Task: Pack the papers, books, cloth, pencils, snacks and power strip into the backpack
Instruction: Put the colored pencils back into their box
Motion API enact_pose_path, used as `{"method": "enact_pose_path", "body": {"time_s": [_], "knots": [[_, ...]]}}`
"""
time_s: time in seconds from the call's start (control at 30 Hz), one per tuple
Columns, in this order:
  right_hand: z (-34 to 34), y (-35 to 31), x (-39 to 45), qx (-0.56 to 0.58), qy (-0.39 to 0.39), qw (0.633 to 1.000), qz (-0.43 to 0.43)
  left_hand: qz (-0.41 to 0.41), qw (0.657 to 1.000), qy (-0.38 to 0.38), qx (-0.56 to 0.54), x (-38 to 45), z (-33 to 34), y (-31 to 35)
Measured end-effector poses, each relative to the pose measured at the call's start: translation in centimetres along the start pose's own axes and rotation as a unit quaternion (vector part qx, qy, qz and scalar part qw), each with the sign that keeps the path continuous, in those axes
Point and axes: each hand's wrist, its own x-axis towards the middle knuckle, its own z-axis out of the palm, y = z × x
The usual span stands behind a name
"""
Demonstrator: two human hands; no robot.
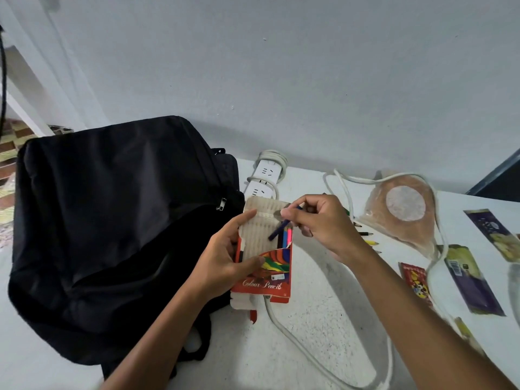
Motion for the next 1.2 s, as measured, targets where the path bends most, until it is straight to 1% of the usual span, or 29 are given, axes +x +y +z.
{"method": "enact_pose_path", "body": {"time_s": [0.1, 0.17, 0.23, 0.5, 0.7, 0.8, 0.9, 1.0, 1.07, 1.13, 1.2], "knots": [[0.3, 0.0, 0.9, -0.057, -0.002, 0.998, 0.036, 0.000, 1.000, -0.002, 0.009, 0.0, 0.0, 0.0], [0.5, -0.2, 1.3, -0.091, -0.010, 0.995, 0.037, -0.001, 1.000, -0.001, 0.017, 0.0, -0.1, 0.0], [1.0, -0.3, 1.4, -0.110, -0.010, 0.994, 0.021, 0.002, 1.000, 0.000, 0.021, -0.1, -0.1, 0.1], [2.9, 0.8, 0.1, -0.187, 0.053, 0.979, -0.054, 0.016, 1.000, 0.012, 0.014, -0.1, 0.1, 0.1], [2.9, 1.4, -0.1, -0.250, 0.068, 0.963, -0.079, 0.018, 1.000, 0.010, -0.008, 0.1, 0.0, 0.0], [2.9, 1.7, -0.3, -0.256, 0.071, 0.960, -0.086, 0.014, 1.000, 0.009, -0.013, 0.0, 0.0, 0.1], [2.8, 2.0, -0.6, -0.267, 0.078, 0.954, -0.114, 0.014, 1.000, 0.011, -0.007, 0.0, 0.0, 0.2], [2.5, 2.3, -0.7, -0.256, 0.080, 0.956, -0.124, 0.013, 1.000, 0.013, -0.008, 0.0, 0.0, 0.1], [1.8, 2.4, -0.7, -0.253, 0.099, 0.953, -0.132, 0.013, 1.000, 0.013, -0.006, 0.0, 0.0, 0.0], [0.6, 2.4, -0.6, -0.296, 0.124, 0.938, -0.129, 0.013, 1.000, 0.012, -0.002, 0.0, -0.1, 0.0], [-0.8, 2.6, -0.6, -0.395, 0.134, 0.905, -0.082, 0.011, 1.000, 0.012, -0.001, 0.0, -0.1, -0.2]]}}
